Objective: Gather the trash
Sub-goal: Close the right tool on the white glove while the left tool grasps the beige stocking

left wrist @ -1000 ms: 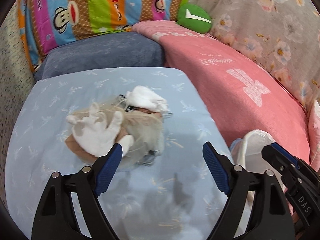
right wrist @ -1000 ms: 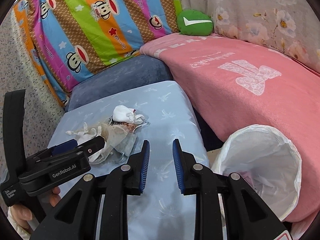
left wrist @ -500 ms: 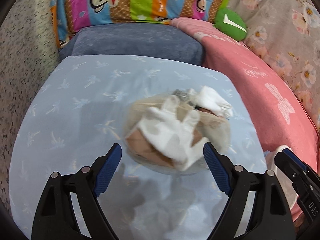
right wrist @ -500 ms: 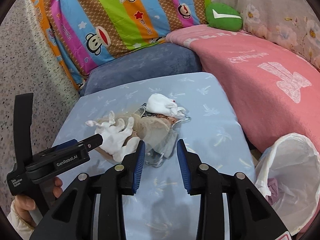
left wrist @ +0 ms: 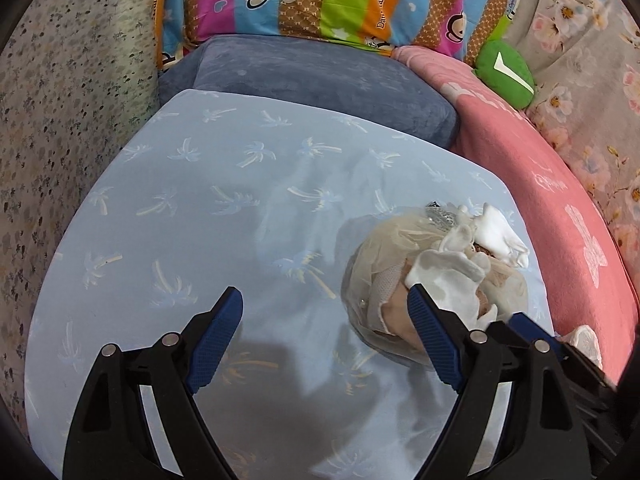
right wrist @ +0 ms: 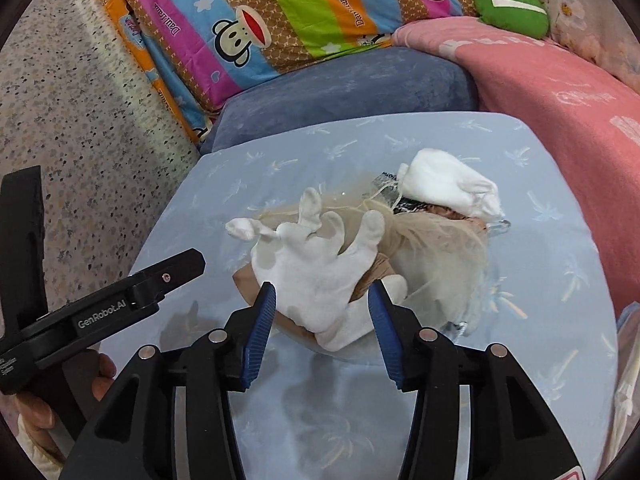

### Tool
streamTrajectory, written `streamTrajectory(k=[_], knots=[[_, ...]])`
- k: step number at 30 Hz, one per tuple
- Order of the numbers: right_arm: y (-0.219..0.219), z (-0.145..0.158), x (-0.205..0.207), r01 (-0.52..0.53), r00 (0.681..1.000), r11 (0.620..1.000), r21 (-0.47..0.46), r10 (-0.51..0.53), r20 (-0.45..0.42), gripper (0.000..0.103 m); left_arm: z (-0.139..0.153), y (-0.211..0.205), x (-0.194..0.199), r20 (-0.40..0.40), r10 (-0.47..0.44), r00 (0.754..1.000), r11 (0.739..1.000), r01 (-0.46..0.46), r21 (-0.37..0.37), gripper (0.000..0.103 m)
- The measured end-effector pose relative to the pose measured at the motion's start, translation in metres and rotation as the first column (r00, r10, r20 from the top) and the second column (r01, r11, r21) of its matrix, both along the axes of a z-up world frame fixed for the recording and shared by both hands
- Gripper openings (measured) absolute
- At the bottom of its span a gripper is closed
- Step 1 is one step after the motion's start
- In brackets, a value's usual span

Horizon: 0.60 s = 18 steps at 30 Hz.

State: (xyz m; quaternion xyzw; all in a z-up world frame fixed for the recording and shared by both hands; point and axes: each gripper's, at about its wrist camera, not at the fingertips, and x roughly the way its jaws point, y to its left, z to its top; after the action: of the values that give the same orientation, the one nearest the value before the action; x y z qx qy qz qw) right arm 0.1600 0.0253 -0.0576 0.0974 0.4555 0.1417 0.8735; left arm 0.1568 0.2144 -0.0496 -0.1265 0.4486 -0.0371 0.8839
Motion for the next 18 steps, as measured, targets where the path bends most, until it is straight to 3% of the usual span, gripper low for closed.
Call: streamTrajectory(k=[4,6,7,12,18], knots=[[0.009,-0.018,0.010,-0.004,0.999,1.000,0.004,0.004,-0.040,0.045,-0.005,0.003,0.002,-0.005,-0.018,1.000,1.000,0.018,-0.007,0.081],[0.011,-0.024,0.012,-0.009,0.998,1.000,0.017,0.010,-0.057,0.028,-0.008,0.002,0.002,-0.011,-0.032,0.999,0.999,0.032,-0.015,0.081],[0.011,-0.025,0.013,-0.012,0.998,1.000,0.018,0.014,-0.064,0.012,-0.010,0.000,0.002,-0.014,-0.043,0.999,0.999,0.043,-0.021,0.080],[0.004,-0.015,0.011,0.011,0.999,1.000,0.022,-0.010,-0.040,0.009,-0.015,-0.015,0.002,-0.017,-0.106,0.994,0.994,0.105,-0.026,0.079],[-0.017,0.010,0.002,0.058,0.998,0.998,-0.001,-0.058,0.020,0.009,-0.021,-0.034,0.005,-0.029,-0.161,0.986,0.987,0.161,-0.031,0.068]])
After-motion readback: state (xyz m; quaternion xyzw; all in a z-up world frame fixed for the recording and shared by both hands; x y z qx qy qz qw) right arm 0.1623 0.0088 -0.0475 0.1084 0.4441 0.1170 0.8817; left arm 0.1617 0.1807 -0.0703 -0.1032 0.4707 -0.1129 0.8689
